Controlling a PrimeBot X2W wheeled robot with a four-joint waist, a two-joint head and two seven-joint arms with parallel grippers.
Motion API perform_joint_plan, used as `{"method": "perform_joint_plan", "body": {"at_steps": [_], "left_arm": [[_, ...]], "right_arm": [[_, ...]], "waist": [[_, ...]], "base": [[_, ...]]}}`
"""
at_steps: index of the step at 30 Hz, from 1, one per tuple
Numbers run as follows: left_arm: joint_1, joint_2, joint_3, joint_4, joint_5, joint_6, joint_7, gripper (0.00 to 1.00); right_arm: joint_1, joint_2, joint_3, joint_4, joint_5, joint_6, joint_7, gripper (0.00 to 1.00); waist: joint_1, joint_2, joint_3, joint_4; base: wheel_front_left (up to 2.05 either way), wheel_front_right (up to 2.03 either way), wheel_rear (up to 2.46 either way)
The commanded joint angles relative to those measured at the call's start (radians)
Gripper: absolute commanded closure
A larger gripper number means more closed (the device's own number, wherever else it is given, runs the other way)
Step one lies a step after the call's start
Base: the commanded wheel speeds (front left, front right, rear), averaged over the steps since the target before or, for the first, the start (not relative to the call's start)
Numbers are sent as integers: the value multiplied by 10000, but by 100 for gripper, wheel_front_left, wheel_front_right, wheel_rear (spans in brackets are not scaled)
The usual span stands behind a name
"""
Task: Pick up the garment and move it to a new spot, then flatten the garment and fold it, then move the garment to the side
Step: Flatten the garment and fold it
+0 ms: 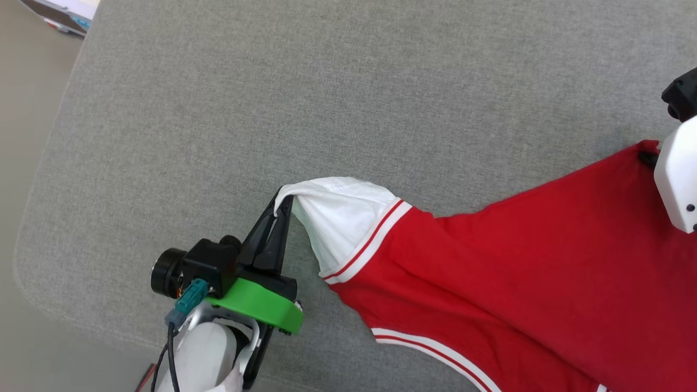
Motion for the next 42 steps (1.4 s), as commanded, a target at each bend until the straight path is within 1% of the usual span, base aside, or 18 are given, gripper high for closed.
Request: {"method": "perform_joint_plan", "body": {"at_steps": [1,7,12,19,22,23,30,31,37,42], "left_arm": [[6,93,93,-82,85,-26,-57,100],[164,478,394,-436,178,-27,-57,100],[-160,826,570,-769,166,-27,-57,100],[-1555,1514,689,-1295,77,-28,163,100],[-2253,1681,628,-1608,114,-28,363,100],[-3014,1950,468,-1837,191,-28,551,100],[-4982,2322,59,-1798,47,-28,838,100],[-6092,2626,-222,-1572,50,-28,971,100],[-8908,3057,-554,-672,-364,-28,1080,100],[-11495,3502,-1121,370,-517,-28,1053,100]], "right_arm": [[175,41,106,56,-24,4,-328,100],[295,69,-403,-316,47,4,-1930,100],[469,142,-953,-545,33,4,-2933,100],[512,386,-1816,-1104,-146,4,-3826,100],[492,473,-2177,-1437,-283,4,-4053,100],[432,648,-2559,-1742,-498,4,-4176,100],[74,1160,-3344,-2186,-1148,4,-4220,100],[-474,1409,-3661,-2231,-1441,4,-4176,100],[-2508,1740,-4240,-1780,-1875,4,-4036,100],[-4757,1915,-4369,-858,-2394,4,-4174,100]], "waist": [[-1,0,-510,-290],[-1,0,-1352,-722],[-1,0,-1872,-1054],[-1,0,-2276,-1504],[-1,0,-2341,-1646],[-1,0,-2296,-1820],[-1,0,-1742,-2050],[-1,0,-1210,-2130],[-1,0,-60,-2196],[-1,0,711,-2296]], "base": [[0,0,0],[0,0,0],[0,0,0],[0,0,0],[0,0,0],[0,0,0],[0,0,0],[0,0,0],[0,0,0],[0,0,0]]}}
